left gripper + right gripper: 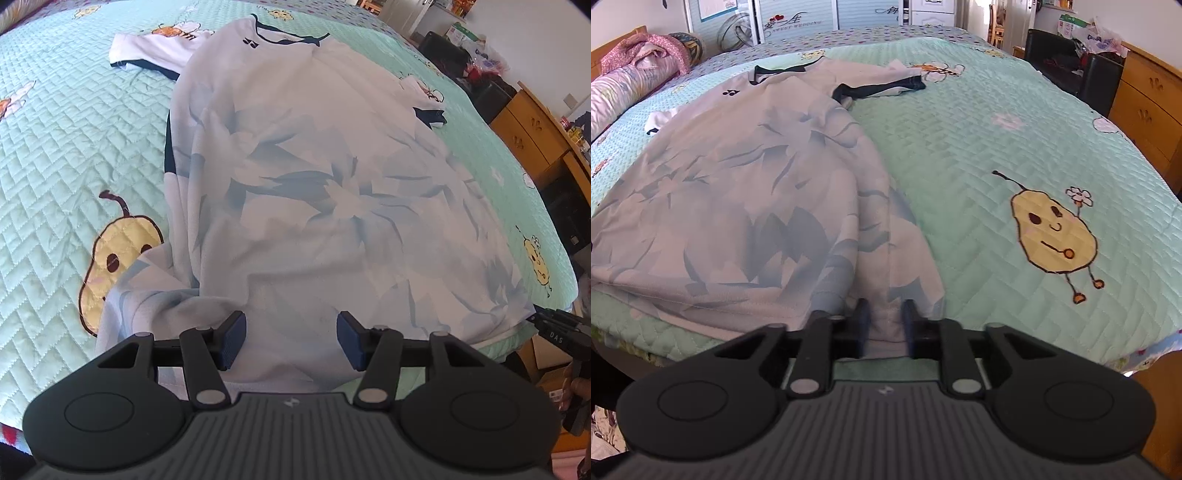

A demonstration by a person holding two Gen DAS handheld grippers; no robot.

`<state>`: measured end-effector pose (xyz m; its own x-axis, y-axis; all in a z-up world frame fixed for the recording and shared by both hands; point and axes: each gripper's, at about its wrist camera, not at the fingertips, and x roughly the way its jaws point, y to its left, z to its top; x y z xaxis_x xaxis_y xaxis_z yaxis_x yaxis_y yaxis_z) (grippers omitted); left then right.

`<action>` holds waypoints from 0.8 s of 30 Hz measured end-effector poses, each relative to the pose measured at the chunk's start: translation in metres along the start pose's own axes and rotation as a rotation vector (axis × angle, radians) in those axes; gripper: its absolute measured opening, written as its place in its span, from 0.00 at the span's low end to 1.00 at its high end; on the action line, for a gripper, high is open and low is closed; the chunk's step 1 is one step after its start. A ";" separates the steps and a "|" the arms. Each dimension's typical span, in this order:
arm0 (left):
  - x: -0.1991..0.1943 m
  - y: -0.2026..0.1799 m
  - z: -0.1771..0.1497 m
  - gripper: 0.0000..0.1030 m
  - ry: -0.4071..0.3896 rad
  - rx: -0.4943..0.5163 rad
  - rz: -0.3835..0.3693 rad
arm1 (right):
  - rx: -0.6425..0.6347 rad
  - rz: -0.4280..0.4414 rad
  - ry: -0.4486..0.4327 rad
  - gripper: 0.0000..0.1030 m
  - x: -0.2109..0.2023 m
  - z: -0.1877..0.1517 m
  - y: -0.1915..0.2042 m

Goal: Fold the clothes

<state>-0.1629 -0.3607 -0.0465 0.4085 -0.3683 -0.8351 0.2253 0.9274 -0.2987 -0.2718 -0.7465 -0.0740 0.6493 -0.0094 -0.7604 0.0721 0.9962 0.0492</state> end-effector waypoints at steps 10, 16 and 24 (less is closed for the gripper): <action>-0.002 -0.007 0.002 0.56 0.006 0.021 0.002 | 0.037 -0.049 -0.067 0.03 -0.019 0.006 -0.017; -0.006 -0.006 0.003 0.56 0.003 0.021 -0.008 | 0.136 -0.063 -0.039 0.03 -0.009 0.009 -0.054; -0.034 0.027 0.000 0.56 -0.050 -0.073 0.030 | 0.247 -0.021 -0.022 0.03 -0.003 0.004 -0.072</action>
<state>-0.1706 -0.3228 -0.0259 0.4580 -0.3416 -0.8207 0.1480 0.9396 -0.3085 -0.2758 -0.8185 -0.0730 0.6621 -0.0348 -0.7486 0.2673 0.9442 0.1925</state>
